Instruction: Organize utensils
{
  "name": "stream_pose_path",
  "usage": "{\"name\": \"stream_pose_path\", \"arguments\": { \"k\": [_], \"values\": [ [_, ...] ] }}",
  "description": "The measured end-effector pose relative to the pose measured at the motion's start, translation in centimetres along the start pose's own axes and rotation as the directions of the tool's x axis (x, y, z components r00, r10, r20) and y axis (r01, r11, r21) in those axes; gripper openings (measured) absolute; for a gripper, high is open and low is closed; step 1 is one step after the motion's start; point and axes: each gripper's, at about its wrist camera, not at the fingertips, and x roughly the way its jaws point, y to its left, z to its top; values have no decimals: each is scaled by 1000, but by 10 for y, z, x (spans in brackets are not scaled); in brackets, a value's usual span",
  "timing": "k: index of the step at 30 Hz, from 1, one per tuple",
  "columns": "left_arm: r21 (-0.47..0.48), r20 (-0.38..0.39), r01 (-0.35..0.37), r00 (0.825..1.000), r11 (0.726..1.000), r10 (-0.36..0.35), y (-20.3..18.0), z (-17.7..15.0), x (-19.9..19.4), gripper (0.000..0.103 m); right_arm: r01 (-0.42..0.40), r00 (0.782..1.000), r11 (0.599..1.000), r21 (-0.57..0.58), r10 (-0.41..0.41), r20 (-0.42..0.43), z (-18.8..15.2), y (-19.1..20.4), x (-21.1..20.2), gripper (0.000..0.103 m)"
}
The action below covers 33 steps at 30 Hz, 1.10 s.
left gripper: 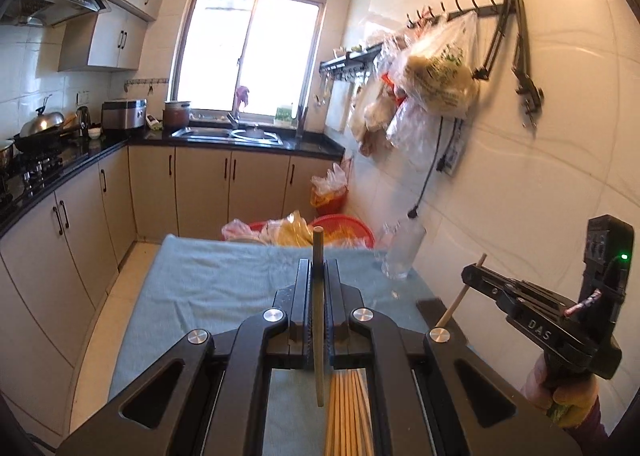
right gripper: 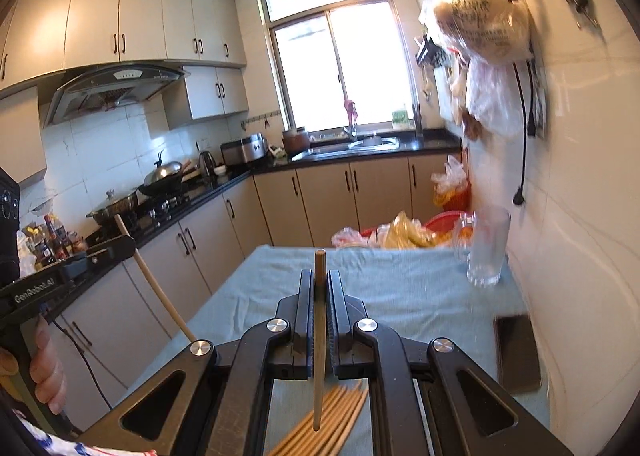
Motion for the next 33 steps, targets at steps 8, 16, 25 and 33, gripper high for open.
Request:
{"name": "stream_pose_path", "arguments": {
  "k": [8,16,25,33],
  "values": [
    [-41,26,1,1000,999,0,2,45,46,5,-4,996,1000,26,2,93,57,3,21,6],
    [-29,-28,-55,998,998,54,3,51,118,5,44,995,998,38,-47,84,63,1,73,6],
    [-86,-202,-50,979,995,32,26,12,175,5,78,989,994,70,-68,-134,12,-26,154,6],
    [-74,-201,-67,978,995,51,27,9,171,15,84,984,991,102,-66,-163,7,-40,170,12]
  ]
}}
